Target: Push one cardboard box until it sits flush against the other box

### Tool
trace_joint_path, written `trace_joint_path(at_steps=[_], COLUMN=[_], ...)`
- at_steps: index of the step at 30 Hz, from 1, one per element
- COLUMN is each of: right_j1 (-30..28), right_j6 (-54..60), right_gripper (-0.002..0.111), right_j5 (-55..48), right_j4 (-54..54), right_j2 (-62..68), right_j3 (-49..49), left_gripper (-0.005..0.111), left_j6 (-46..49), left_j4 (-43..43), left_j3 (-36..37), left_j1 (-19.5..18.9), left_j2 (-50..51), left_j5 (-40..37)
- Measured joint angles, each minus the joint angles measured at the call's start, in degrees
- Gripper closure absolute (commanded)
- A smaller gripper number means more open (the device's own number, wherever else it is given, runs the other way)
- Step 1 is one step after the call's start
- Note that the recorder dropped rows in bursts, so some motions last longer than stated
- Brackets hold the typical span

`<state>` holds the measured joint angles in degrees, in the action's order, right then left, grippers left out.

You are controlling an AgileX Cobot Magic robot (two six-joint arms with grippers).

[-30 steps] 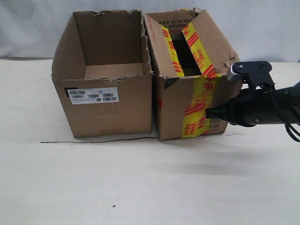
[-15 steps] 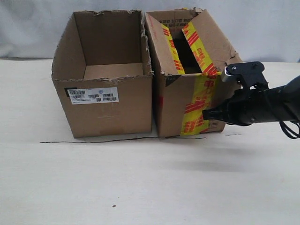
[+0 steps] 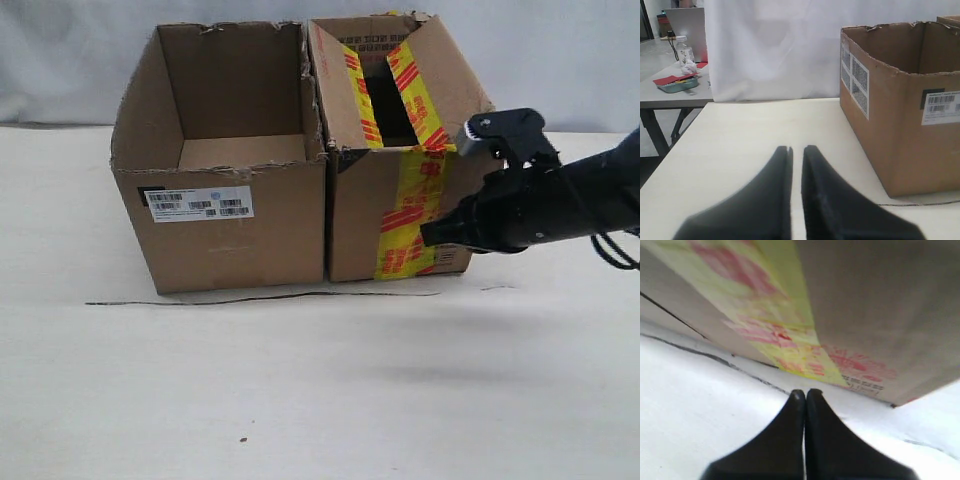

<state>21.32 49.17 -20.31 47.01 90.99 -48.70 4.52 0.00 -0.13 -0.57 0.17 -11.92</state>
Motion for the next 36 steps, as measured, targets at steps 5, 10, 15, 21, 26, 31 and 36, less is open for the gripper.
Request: trace_joint_path(at_steps=[5,10,15,21,26,31,36], right_j1=[0.00,0.00,0.00,0.00,0.00,0.00,0.00], right_j6=[-4.88,-6.47,-6.72,-7.65,-14.44,-45.54,-48.80], right_gripper=[0.109,0.109,0.109,0.109,0.109,0.109,0.109], right_j5=[3.23,7.77,11.00,16.07,17.51,16.26,13.38], right_j4=[-4.72,-5.57,-5.55,-5.41,-10.73,-37.31,-40.02], right_j2=[-12.75,-26.77,-39.33,-52.47,-66.25,-77.10,-84.39], right_j3=[5.88,14.52,24.29,36.60,45.45,48.31,48.39], left_gripper=[0.107,0.107,0.107,0.107,0.107,0.107,0.107], left_j6=[0.00,0.00,0.00,0.00,0.00,0.00,0.00], left_j4=[0.00,0.00,0.00,0.00,0.00,0.00,0.00], left_j3=[0.00,0.00,0.00,0.00,0.00,0.00,0.00], left_j1=[0.00,0.00,0.00,0.00,0.00,0.00,0.00], left_j2=[0.00,0.00,0.00,0.00,0.00,0.00,0.00], left_j5=[0.00,0.00,0.00,0.00,0.00,0.00,0.00])
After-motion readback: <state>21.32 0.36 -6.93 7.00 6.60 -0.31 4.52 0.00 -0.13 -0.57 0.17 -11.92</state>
